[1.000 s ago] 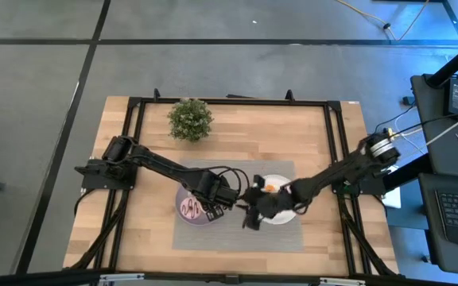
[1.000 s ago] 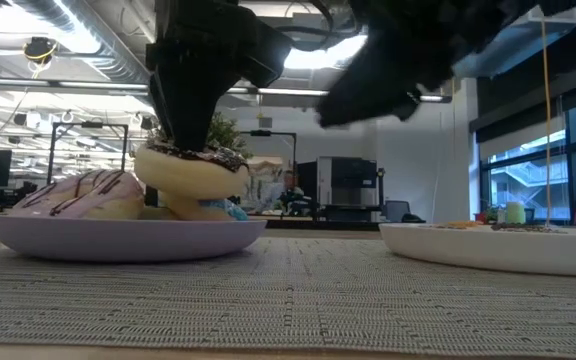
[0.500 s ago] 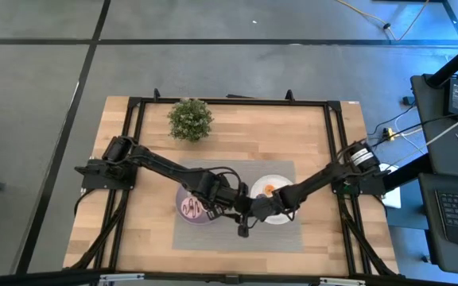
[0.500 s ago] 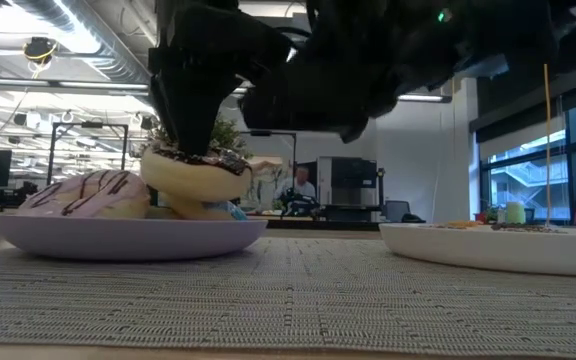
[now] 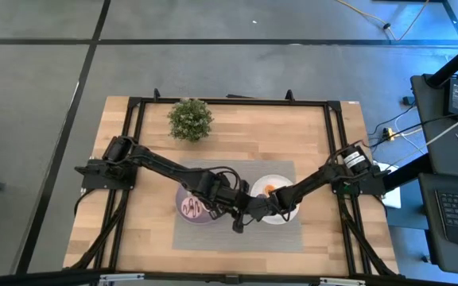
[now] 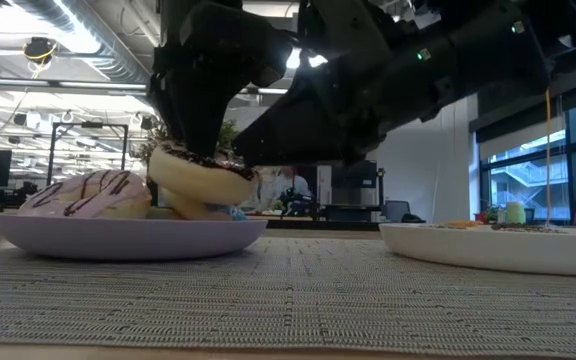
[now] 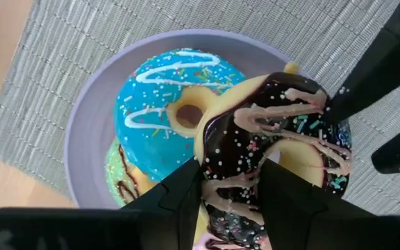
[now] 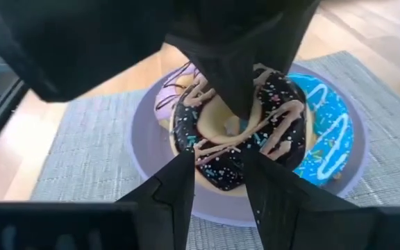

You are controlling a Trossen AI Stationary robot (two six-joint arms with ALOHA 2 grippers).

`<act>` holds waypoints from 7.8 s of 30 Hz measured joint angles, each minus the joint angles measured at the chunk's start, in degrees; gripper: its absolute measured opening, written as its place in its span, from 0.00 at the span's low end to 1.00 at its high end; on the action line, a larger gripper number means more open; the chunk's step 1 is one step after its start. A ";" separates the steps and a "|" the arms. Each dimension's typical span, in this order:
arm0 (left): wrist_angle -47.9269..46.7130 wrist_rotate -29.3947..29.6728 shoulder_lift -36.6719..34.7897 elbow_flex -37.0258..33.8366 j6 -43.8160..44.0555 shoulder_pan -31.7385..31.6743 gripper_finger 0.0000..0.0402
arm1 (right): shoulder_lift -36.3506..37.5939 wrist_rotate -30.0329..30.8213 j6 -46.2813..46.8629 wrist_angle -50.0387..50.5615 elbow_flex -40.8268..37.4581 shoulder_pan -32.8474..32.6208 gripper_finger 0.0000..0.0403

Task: Pick & Place donuts
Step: Put the large black donut on the purple plate, then return to Home Position

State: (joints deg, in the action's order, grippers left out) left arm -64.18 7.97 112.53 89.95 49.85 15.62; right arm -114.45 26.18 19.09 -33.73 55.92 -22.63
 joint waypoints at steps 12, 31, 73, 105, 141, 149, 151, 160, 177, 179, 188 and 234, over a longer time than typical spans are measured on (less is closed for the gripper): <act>-0.12 -0.50 0.00 0.00 -0.95 0.02 0.31 | 0.00 1.24 -4.84 1.39 0.00 0.20 0.32; -0.26 1.14 -0.11 0.13 -1.45 -0.02 0.33 | 0.02 14.22 7.45 -8.71 -4.79 -3.85 0.32; 0.98 1.31 -2.80 0.02 -0.05 -0.42 0.32 | -9.29 0.84 -4.63 -25.57 -4.48 1.16 0.32; -2.93 27.08 -26.09 -0.50 -0.20 0.83 0.33 | 41.96 -18.37 2.32 -21.66 -36.71 5.25 0.32; 55.40 -0.16 -52.40 -30.60 -33.08 -10.59 0.39 | 77.15 -16.92 -3.10 17.01 -36.48 14.06 0.32; 60.22 3.96 -73.45 -50.06 -35.46 -11.41 0.39 | 77.15 -16.77 -2.88 19.89 -36.48 14.32 0.32; 58.15 8.29 -77.93 -52.89 -38.25 -11.41 0.40 | 77.18 -16.78 -4.37 20.27 -36.78 15.31 0.32; 57.29 13.06 -92.34 -63.25 -33.39 -12.05 0.38 | 79.11 -23.31 -4.13 14.04 -42.85 22.98 0.32; 71.46 11.15 -112.50 -85.44 -34.05 -12.73 0.38 | 91.34 -19.37 -3.13 9.61 -50.88 24.79 0.32; 73.90 11.92 -112.34 -86.98 -34.32 -13.48 0.38 | 92.19 -18.52 -3.18 10.35 -50.88 24.79 0.32; 72.08 11.80 -112.52 -89.48 -34.59 -17.47 0.38 | 95.21 -17.58 -5.58 13.57 -50.86 24.79 0.32; 69.53 17.97 -112.28 -89.48 -37.14 -18.78 0.37 | 113.95 -13.20 -6.83 30.99 -55.31 24.72 0.32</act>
State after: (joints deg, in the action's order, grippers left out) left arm 5.34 25.93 0.25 0.47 12.71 -3.16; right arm -0.50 12.98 12.25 -2.74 0.61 2.09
